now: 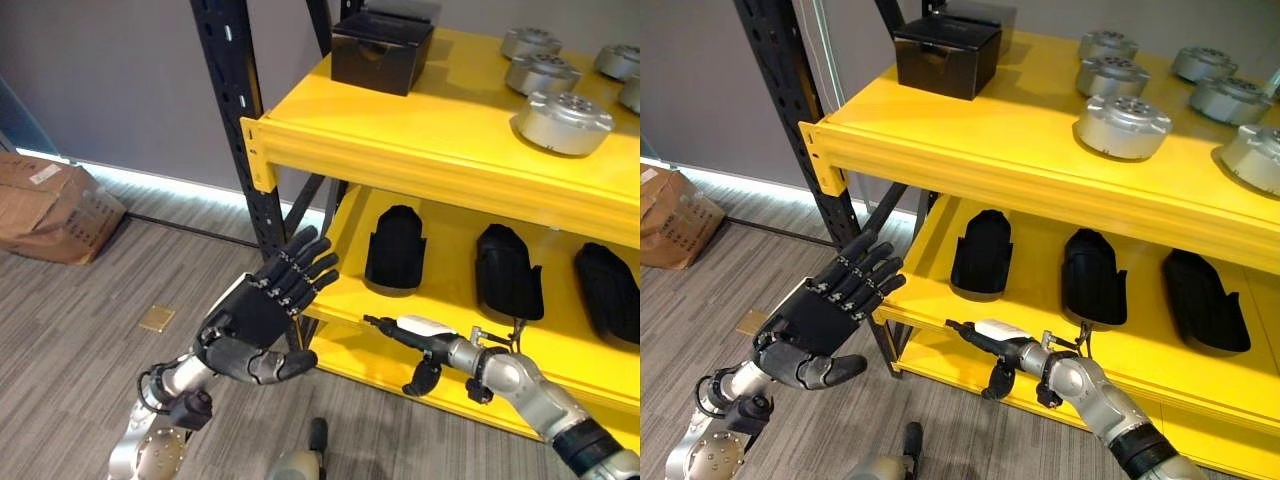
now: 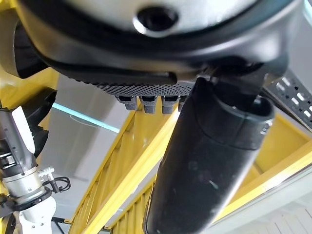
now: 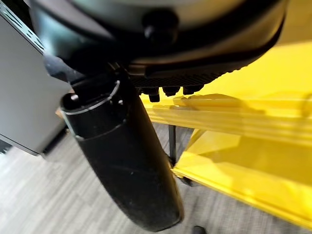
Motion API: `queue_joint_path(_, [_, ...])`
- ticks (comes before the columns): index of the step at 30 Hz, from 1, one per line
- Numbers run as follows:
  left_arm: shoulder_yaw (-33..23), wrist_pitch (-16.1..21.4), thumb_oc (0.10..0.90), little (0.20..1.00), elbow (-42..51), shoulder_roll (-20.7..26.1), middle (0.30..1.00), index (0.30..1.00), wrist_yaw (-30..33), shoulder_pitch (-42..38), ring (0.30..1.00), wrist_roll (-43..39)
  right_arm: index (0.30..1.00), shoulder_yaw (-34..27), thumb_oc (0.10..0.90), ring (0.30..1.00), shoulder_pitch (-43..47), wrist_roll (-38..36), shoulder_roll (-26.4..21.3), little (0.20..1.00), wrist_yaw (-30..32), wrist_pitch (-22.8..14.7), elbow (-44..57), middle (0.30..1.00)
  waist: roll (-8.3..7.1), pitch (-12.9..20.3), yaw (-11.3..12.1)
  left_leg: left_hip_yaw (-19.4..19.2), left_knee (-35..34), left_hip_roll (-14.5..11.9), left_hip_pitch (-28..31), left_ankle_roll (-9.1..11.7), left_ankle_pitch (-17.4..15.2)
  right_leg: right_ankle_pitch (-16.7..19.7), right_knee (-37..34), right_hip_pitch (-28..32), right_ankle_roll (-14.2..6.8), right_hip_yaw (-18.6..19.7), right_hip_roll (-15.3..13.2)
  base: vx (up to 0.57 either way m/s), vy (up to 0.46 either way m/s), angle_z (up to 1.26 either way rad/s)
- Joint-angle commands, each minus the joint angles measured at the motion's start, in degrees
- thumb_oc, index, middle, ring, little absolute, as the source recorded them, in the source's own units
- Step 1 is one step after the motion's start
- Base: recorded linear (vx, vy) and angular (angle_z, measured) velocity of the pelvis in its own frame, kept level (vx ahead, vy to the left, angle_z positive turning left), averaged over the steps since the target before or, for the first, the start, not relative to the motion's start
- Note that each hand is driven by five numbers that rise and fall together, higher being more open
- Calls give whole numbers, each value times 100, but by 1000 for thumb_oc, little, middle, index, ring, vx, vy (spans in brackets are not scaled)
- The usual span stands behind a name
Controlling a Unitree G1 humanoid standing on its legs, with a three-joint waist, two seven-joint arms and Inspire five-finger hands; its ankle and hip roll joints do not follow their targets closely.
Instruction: Move parts from the plastic box to the shelf.
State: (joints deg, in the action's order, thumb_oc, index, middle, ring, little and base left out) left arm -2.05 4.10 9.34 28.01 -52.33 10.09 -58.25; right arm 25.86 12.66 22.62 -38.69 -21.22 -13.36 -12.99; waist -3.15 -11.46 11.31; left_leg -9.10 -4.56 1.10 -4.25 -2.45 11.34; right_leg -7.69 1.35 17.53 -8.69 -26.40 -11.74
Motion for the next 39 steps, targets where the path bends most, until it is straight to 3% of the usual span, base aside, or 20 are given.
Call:
queue_joint_path(1, [-96,302,900,1000,336,-60,1000,1000,-280,-521,1000,-461,1000,-30,900,1000,862,-59,-25,1000,366,-225,77,1000,55,144,93,33,399,-520,709,434,-1138,433,271,-850,290,121,15,0,0,8])
queue_joint_path(16, [-107,33,900,1000,405,-22,1000,1000,-360,-513,1000,-437,1000,-59,900,1000,1123,342,95,1000,819,73,-704,1000,62,66,242,137,582,-542,637,414,-1179,378,454,-867,286,71,-37,46,-12,3])
queue_joint_path(39, [27,-236,900,1000,425,113,1000,1000,-337,-736,1000,-464,1000,232,900,1000,1725,231,242,1000,1000,488,-1703,1000,184,-87,380,207,769,-550,449,428,-1171,365,597,-992,288,45,-108,9,-1,2])
